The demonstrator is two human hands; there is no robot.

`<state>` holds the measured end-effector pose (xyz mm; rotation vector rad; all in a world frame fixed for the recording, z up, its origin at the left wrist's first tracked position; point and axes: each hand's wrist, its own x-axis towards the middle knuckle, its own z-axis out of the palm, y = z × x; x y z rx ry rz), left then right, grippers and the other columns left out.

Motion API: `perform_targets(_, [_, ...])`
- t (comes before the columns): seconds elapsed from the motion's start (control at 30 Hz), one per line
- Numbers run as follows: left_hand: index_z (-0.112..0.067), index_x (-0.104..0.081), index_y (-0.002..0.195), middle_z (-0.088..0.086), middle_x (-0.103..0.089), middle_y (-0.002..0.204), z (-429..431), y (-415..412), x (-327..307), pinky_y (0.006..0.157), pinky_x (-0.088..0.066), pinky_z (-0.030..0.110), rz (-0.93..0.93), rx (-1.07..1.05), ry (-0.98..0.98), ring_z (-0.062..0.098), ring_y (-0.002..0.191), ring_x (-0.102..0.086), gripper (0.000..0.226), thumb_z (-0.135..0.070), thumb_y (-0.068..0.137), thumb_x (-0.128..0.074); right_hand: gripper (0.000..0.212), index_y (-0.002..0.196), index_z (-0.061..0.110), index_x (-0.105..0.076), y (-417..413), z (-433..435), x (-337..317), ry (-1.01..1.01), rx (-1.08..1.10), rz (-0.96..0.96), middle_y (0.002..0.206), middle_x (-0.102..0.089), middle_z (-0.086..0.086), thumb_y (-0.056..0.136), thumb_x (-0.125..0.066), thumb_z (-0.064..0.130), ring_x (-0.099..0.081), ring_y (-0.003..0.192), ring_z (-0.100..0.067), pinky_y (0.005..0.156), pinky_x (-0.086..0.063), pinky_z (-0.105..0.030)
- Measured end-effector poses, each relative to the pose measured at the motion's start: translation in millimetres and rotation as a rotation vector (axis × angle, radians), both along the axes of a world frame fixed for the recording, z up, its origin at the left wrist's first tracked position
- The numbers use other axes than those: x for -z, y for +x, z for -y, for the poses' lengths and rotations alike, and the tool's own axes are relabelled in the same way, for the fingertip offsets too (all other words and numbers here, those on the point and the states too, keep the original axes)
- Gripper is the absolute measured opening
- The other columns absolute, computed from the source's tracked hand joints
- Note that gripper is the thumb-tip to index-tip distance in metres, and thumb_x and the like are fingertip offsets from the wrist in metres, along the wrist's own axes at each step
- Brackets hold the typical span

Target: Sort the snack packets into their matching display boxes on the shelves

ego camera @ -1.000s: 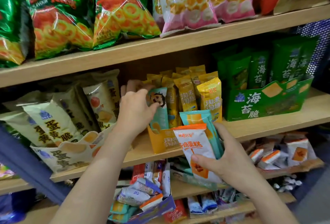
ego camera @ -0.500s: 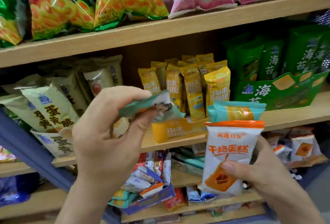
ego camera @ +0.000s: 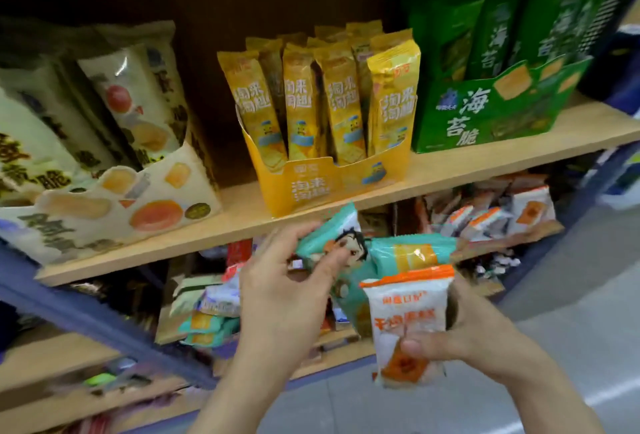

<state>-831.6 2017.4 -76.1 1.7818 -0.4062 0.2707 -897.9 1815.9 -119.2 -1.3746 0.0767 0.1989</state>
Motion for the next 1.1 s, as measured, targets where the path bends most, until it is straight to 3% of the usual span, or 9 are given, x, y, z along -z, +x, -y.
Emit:
perform_targets(0.2, [-0.038, -0.058, 0.084, -0.027, -0.065, 0.077, 19, 16, 55, 0.055, -0.044, 0.01, -0.311, 0.029, 0.092, -0.01, 0.068, -0.059, 0.025, -0.02, 0.083, -0.076, 0.097, 0.122, 0.014, -0.054, 1, -34, 66, -0.013, 0.177, -0.167, 0.1, -0.077, -0.005, 0.037, -0.098, 0.022, -0.074, 0.088, -0.02, 0.068, -0.057, -0.028])
perform_targets(0.37, [-0.019, -0.062, 0.111, 0.004, -0.07, 0.105, 21, 26, 81, 0.077, -0.06, 0.036, -0.677, 0.157, -0.077, 0.013, 0.093, -0.07, 0.019, -0.026, 0.093, -0.062, 0.081, 0.12, 0.01, -0.059, 6, -40, 90, 0.125, 0.286, -0.22, 0.104, -0.075, -0.012, 0.046, -0.089, 0.023, -0.073, 0.09, -0.029, 0.069, -0.058, -0.033])
perform_targets(0.43, [-0.022, -0.061, 0.109, 0.001, -0.07, 0.106, 22, 26, 85, 0.076, -0.059, 0.029, -0.722, 0.198, -0.087, 0.009, 0.094, -0.07, 0.013, -0.021, 0.096, -0.058, 0.076, 0.116, 0.008, -0.061, 11, -38, 96, 0.184, 0.328, -0.241, 0.104, -0.075, -0.016, 0.047, -0.089, 0.021, -0.074, 0.087, -0.03, 0.067, -0.059, -0.034])
perform_targets(0.5, [-0.028, -0.062, 0.106, -0.006, -0.071, 0.104, 21, 24, 93, 0.077, -0.056, 0.022, -0.686, 0.206, -0.008, 0.002, 0.092, -0.068, 0.013, -0.022, 0.099, -0.054, 0.064, 0.112, 0.008, -0.062, 18, -34, 104, 0.22, 0.364, -0.274, 0.1, -0.075, -0.016, 0.052, -0.086, 0.014, -0.074, 0.081, -0.028, 0.063, -0.059, -0.034])
perform_targets(0.57, [-0.03, -0.061, 0.115, -0.007, -0.071, 0.103, 15, 25, 109, 0.078, -0.055, 0.025, -0.499, 0.093, 0.302, 0.002, 0.088, -0.066, 0.018, -0.028, 0.1, -0.05, 0.06, 0.112, 0.008, -0.062, 27, -29, 108, 0.212, 0.382, -0.298, 0.098, -0.076, -0.015, 0.056, -0.085, 0.011, -0.074, 0.08, -0.027, 0.062, -0.059, -0.034])
perform_targets(0.73, [-0.039, -0.025, 0.149, 0.006, -0.069, 0.094, -11, 39, 154, 0.067, -0.05, 0.038, -0.318, -0.066, 1.109, 0.03, 0.086, -0.065, 0.05, -0.037, 0.101, -0.036, 0.054, 0.115, 0.02, -0.058, 56, -11, 121, -0.007, 0.383, -0.287, 0.099, -0.076, -0.003, 0.07, -0.085, 0.006, -0.074, 0.085, -0.021, 0.076, -0.058, -0.041])
perform_targets(0.83, [-0.042, -0.024, 0.149, 0.006, -0.067, 0.097, -19, 48, 166, 0.061, -0.05, 0.037, -0.262, -0.141, 1.191, 0.03, 0.083, -0.064, 0.05, -0.036, 0.1, -0.036, 0.061, 0.115, 0.028, -0.055, 68, 0, 129, -0.229, 0.336, -0.251, 0.1, -0.074, 0.006, 0.066, -0.089, 0.014, -0.072, 0.088, -0.015, 0.079, -0.059, -0.041])
perform_targets(1.0, [-0.037, -0.033, 0.147, 0.005, -0.067, 0.091, -33, 65, 172, 0.051, -0.04, 0.031, -0.258, -0.176, 1.114, 0.027, 0.075, -0.062, 0.051, -0.026, 0.097, -0.042, 0.064, 0.118, 0.03, -0.048, 76, 25, 123, -0.509, 0.157, -0.156, 0.1, -0.066, 0.017, 0.069, -0.087, 0.021, -0.064, 0.087, 0.001, 0.065, -0.051, -0.021])
perform_targets(1.1, [-0.037, -0.031, 0.147, 0.008, -0.067, 0.088, -47, 84, 173, 0.054, -0.046, 0.035, -0.318, -0.193, 1.102, 0.029, 0.076, -0.062, 0.055, -0.022, 0.095, -0.043, 0.086, 0.132, 0.039, -0.036, 84, 43, 122, -0.745, -0.043, -0.1, 0.105, -0.065, 0.014, 0.062, -0.086, 0.042, -0.064, 0.091, -0.005, 0.075, -0.055, -0.031])
